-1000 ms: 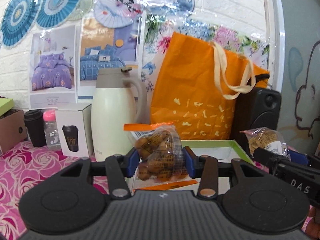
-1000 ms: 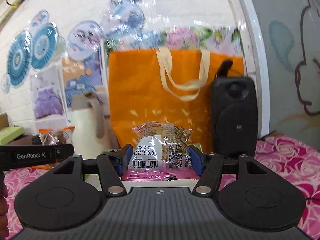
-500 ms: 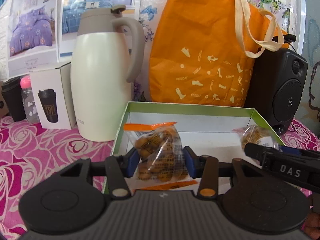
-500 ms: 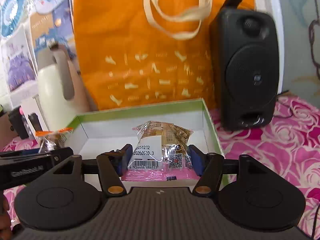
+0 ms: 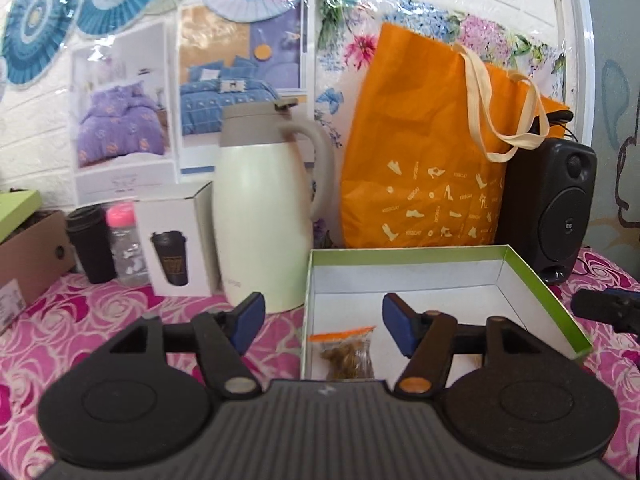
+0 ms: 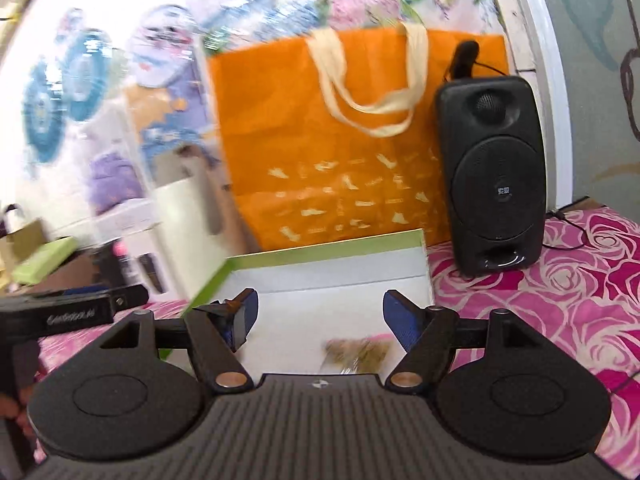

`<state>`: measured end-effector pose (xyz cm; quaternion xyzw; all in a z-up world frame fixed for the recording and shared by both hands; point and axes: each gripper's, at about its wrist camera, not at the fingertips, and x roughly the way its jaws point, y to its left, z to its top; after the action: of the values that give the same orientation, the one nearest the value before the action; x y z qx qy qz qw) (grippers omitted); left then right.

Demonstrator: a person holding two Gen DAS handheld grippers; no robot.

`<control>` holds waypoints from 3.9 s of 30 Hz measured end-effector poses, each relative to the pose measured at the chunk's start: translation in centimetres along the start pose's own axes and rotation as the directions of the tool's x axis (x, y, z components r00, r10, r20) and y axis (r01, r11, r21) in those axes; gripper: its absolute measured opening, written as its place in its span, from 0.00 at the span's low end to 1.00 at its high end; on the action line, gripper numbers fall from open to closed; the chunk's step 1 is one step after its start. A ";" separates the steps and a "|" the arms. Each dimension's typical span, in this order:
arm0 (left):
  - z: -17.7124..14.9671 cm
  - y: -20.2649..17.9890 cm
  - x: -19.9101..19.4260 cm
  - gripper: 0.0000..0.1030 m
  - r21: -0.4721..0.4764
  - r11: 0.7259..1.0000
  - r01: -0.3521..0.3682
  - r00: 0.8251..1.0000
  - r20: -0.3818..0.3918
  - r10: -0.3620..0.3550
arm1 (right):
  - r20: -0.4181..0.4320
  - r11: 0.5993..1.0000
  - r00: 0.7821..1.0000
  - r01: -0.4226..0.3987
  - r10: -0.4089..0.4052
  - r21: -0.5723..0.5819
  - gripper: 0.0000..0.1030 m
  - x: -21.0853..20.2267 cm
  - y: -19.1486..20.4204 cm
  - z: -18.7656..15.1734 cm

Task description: Organize snacks

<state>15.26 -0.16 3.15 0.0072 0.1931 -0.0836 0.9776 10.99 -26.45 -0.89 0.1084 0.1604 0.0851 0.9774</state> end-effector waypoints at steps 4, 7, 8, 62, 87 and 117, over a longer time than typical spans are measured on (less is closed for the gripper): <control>-2.4 0.0 -2.8 0.67 -0.080 0.993 0.085 0.996 -0.026 -0.088 | -0.034 0.999 0.999 -0.043 0.043 -0.015 1.00 -2.8 -0.2 -2.6; -3.7 -0.9 -3.0 0.68 -0.149 0.972 0.180 0.978 -0.082 -0.194 | -0.079 0.998 0.995 -0.053 0.055 0.025 0.81 -3.4 -0.6 -4.4; -4.0 -1.3 -2.8 0.68 -0.159 0.967 0.199 0.970 -0.107 -0.217 | -0.090 0.998 0.994 -0.051 0.055 0.040 0.72 -3.2 -0.9 -4.8; -7.3 -2.2 1.5 0.12 -0.609 0.769 0.196 0.847 -0.289 -0.445 | -0.196 0.869 0.954 -0.106 0.225 0.484 0.26 1.7 -3.9 -8.1; -5.7 -3.2 -9.9 0.11 -0.264 0.898 0.353 0.924 -0.055 -0.379 | 0.032 0.969 0.983 -0.182 0.179 0.165 0.18 -7.5 3.1 -6.4; -1.4 -4.9 4.9 0.11 -0.063 0.945 0.321 0.942 -0.081 -0.326 | 0.019 0.999 1.000 -0.017 0.016 0.039 0.13 4.8 0.0 -2.3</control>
<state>18.43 -5.70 0.09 -0.0446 0.2376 -0.2378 0.9408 14.76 -25.11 -4.41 0.1293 0.1522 0.0890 0.9758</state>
